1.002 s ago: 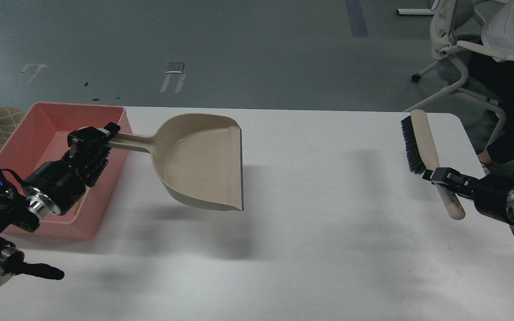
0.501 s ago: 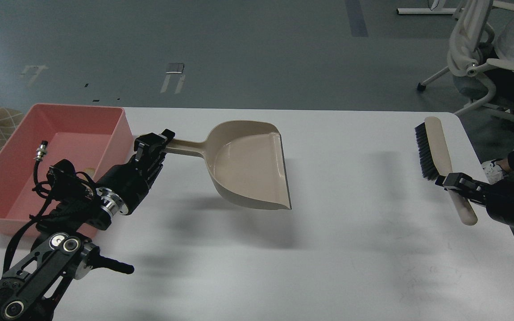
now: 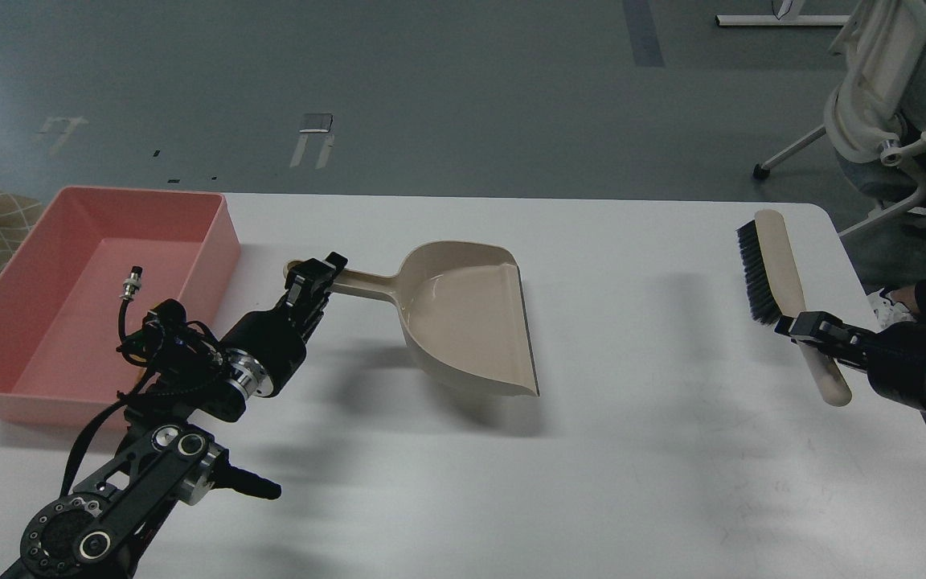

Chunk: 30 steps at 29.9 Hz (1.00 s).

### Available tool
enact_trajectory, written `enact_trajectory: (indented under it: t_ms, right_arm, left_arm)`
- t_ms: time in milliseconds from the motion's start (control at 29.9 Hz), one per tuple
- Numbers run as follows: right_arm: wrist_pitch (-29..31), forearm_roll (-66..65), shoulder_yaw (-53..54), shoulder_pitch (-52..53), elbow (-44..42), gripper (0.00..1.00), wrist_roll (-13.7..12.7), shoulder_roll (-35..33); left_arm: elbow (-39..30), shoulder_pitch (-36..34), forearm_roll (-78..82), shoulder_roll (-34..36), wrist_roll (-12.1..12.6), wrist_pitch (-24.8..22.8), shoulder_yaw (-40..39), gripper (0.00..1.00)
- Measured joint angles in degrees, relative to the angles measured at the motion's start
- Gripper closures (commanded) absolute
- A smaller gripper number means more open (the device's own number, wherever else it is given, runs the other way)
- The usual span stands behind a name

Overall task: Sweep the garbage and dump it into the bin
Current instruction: 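Carry the empty dustpan back and lower it onto the table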

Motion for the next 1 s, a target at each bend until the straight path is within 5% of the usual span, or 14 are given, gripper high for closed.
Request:
enact_trajectory:
  t_ms: [468, 1002]
  right_arm:
    - [0.00, -0.03, 0.01, -0.15, 0.32, 1.00, -0.01, 0.01]
    - [0.00, 0.03, 0.02, -0.25, 0.85, 1.00, -0.01, 0.39]
  left_arm:
    - [4.50, -0.64, 6.46, -3.79, -1.07, 3.05, 0.43, 0.88]
    - [5.01, -0.59, 7.52, -4.17, -1.96, 3.25, 2.94, 0.60]
